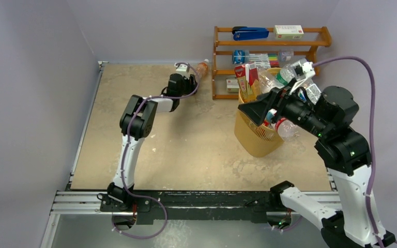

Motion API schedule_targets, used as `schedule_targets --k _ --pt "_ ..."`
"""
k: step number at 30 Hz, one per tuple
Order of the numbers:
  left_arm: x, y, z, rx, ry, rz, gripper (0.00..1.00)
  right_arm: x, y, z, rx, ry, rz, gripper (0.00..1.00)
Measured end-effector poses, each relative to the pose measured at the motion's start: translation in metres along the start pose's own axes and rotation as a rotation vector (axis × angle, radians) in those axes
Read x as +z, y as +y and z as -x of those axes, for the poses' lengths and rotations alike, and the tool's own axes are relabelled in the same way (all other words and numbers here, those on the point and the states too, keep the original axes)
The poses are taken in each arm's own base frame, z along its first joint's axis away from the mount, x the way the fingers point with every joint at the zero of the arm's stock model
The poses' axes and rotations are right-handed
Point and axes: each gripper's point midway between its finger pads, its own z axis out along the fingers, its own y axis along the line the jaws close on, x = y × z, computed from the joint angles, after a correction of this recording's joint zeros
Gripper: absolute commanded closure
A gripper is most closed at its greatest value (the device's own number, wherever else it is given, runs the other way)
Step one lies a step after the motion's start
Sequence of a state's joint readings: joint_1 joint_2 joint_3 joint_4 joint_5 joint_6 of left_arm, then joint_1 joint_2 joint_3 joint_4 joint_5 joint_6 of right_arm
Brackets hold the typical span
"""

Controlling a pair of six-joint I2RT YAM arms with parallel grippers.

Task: Put the plastic bottles in the bin
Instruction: Pick up the plastic bottle at the center of the board.

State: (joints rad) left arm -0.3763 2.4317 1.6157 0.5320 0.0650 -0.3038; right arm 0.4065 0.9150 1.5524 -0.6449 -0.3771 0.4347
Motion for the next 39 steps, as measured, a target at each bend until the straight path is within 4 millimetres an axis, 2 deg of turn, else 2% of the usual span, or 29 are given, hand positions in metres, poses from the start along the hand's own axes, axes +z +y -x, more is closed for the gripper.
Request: schedule_targets --k 4,7,13,16,18,20,24,27,30,33,36,39 --pt "-0.012 0.001 -0.003 -0.031 0.008 0.017 0.63 -0.016 0.004 0.008 -0.004 -0.039 -0.021 0.0" --pt "-0.033 0.0 -0.006 -0.063 0.03 0.029 0.63 -0.027 0.007 0.01 0.001 -0.058 -0.031 0.0" --pt "-0.091 -0.006 -0.009 -0.13 0.081 0.045 0.64 -0.046 0.016 0.013 -0.001 -0.093 -0.019 0.0" --pt "-0.128 -0.017 0.009 -0.164 0.069 0.032 0.64 -0.048 0.017 0.013 0.004 -0.092 -0.019 0.0" --pt "-0.151 -0.029 0.03 -0.186 0.039 0.007 0.64 -0.048 0.017 0.012 0.01 -0.088 -0.02 0.0" --pt "-0.18 -0.045 0.059 -0.207 -0.011 -0.03 0.64 -0.049 0.017 0.011 0.017 -0.088 -0.019 0.0" --pt "-0.241 -0.091 0.129 -0.252 -0.148 -0.171 0.64 -0.052 0.019 0.006 0.034 -0.085 -0.01 0.0" --pt "-0.285 -0.125 0.161 -0.294 -0.214 -0.302 0.63 -0.051 0.02 0.004 0.052 -0.084 -0.002 0.0" --pt "-0.324 -0.152 0.169 -0.345 -0.225 -0.431 0.63 -0.049 0.023 0.007 0.063 -0.093 0.016 0.01" --pt "-0.358 -0.172 0.158 -0.414 -0.18 -0.549 0.63 -0.044 0.025 0.012 0.07 -0.102 0.026 0.01" --pt "-0.387 -0.184 0.149 -0.48 -0.136 -0.637 0.62 -0.037 0.025 0.021 0.073 -0.111 0.028 0.02" --pt "-0.416 -0.194 0.151 -0.529 -0.126 -0.726 0.61 -0.026 0.025 0.034 0.074 -0.132 0.035 0.02"
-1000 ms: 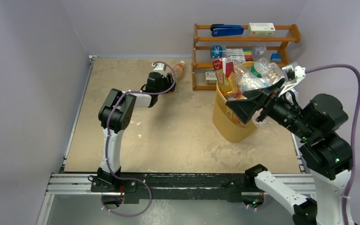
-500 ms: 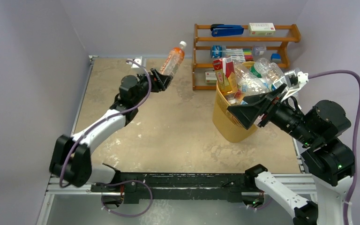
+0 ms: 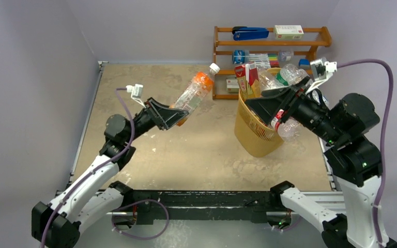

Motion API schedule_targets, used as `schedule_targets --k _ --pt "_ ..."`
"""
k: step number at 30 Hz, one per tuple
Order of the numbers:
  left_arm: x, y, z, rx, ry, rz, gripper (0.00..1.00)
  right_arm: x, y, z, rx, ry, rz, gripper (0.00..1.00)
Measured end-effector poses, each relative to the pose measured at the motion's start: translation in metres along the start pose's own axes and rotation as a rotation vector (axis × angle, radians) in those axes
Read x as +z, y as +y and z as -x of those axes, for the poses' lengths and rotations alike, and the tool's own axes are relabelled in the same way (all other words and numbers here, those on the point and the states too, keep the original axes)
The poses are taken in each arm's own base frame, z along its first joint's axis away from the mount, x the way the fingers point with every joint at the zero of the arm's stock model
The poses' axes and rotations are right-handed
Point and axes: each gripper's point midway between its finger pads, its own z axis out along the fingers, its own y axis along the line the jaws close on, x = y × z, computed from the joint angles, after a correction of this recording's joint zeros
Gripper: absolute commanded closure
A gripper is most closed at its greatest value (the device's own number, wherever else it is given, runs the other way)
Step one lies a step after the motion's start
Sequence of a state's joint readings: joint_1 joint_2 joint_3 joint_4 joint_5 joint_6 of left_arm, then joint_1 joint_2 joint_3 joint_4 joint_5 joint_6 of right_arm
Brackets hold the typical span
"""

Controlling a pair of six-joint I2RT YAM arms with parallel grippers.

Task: Put the plastic bottles in the bin
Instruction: Pick up the plastic bottle at the center of the board.

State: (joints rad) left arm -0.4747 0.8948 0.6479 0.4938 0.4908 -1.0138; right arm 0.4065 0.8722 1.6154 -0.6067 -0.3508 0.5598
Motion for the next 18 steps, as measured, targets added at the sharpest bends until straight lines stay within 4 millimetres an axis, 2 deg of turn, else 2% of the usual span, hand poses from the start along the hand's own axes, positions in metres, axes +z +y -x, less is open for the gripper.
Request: schedule_targets --k 5,8,12,18 --pt "-0.02 -0.062 0.012 -0.05 -0.027 -0.196 0.6 0.024 -0.005 0.007 0.034 -0.016 0.008 0.02" --pt "-0.03 -0.087 0.016 -0.068 -0.032 -0.28 0.6 0.039 -0.009 0.006 0.064 -0.016 0.017 0.02" --pt "-0.038 -0.099 0.014 -0.094 -0.024 -0.324 0.6 0.058 -0.005 0.008 0.095 -0.03 0.078 0.02" --pt "-0.041 -0.097 0.009 -0.14 -0.01 -0.332 0.6 0.07 0.012 0.021 0.108 -0.068 0.195 0.05"
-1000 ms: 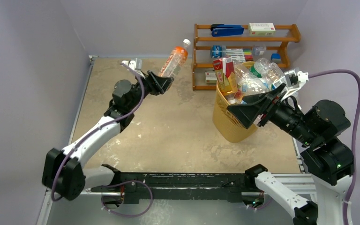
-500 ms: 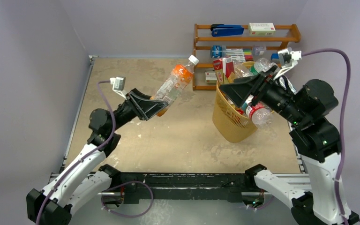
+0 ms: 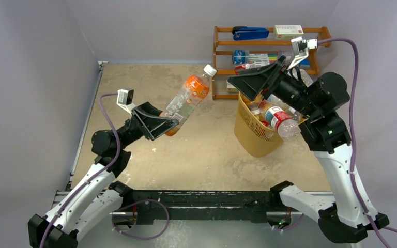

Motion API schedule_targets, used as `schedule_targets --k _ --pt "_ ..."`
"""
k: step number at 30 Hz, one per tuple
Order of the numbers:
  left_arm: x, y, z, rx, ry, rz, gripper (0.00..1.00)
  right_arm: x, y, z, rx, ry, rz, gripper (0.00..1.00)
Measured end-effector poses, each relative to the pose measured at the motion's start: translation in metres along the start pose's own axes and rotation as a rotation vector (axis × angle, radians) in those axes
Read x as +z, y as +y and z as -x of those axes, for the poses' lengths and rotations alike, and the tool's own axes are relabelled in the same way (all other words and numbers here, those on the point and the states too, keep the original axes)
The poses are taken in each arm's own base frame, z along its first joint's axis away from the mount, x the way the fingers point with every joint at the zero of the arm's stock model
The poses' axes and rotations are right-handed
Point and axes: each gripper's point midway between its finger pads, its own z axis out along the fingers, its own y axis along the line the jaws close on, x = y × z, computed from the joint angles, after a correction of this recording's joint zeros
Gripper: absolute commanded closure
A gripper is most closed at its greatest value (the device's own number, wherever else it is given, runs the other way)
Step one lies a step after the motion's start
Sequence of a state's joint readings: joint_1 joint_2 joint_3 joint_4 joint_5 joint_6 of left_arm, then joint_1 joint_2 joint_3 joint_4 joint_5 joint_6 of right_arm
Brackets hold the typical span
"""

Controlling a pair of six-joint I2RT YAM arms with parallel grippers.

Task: Put the plastic bottles in the bin
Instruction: Pick up the plastic bottle at the center of the board.

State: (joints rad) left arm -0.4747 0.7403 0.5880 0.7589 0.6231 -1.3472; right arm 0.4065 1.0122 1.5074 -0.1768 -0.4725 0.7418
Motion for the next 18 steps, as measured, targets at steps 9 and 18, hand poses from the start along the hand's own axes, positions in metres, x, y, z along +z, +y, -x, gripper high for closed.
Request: schedule_targets --k 9,18 --pt "0.001 -0.004 0.0 -0.021 -0.006 -0.033 0.6 0.008 0.018 0.001 0.022 -0.003 0.133 0.07" --pt "0.004 0.004 -0.005 -0.056 0.004 -0.035 0.6 0.021 0.017 -0.003 0.055 0.025 0.177 0.08"
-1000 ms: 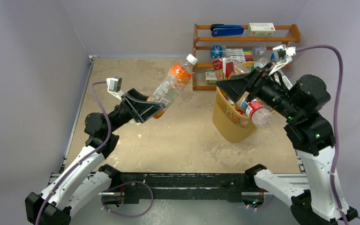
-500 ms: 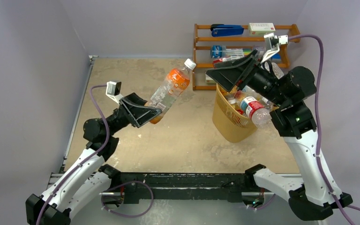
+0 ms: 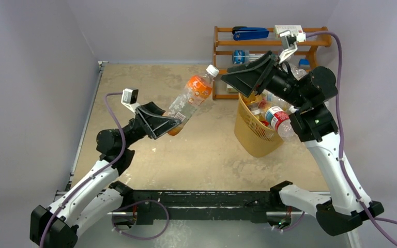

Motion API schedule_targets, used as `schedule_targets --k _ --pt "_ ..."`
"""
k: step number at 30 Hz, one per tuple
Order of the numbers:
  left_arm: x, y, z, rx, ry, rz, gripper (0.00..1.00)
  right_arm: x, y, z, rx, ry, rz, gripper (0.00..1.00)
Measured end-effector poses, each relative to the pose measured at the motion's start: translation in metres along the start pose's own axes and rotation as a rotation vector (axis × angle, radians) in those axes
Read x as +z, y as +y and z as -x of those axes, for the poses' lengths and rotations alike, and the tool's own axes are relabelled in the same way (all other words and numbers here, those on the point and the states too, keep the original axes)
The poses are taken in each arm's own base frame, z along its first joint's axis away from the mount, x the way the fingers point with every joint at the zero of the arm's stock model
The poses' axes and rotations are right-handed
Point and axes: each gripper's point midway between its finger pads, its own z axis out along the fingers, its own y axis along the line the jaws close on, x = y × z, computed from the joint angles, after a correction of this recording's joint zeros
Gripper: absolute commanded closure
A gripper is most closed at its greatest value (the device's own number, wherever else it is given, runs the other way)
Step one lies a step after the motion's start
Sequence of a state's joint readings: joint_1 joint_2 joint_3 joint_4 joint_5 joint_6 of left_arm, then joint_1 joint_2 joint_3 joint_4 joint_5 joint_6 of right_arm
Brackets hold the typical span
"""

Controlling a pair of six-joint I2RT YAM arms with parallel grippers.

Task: Put the plastic bottles in the bin
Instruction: Pick up the plastic bottle at the center of the board.

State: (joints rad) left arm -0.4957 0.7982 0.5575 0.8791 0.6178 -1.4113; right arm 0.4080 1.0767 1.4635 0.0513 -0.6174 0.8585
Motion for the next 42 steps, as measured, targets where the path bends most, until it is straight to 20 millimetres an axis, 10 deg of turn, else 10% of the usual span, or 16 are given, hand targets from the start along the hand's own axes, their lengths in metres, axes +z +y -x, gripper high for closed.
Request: schedule_targets --k 16,32,42 --pt "0.011 0.014 -0.011 -0.045 0.021 0.007 0.61 0.026 -0.012 -0.024 0.061 0.085 0.026 0.18" --pt "0.022 0.02 -0.027 -0.066 0.037 0.01 0.45 0.029 -0.021 -0.024 0.042 0.08 -0.025 0.92" --pt "0.036 0.018 -0.016 -0.005 0.021 0.046 0.29 0.007 -0.017 -0.003 -0.009 0.062 -0.207 0.96"
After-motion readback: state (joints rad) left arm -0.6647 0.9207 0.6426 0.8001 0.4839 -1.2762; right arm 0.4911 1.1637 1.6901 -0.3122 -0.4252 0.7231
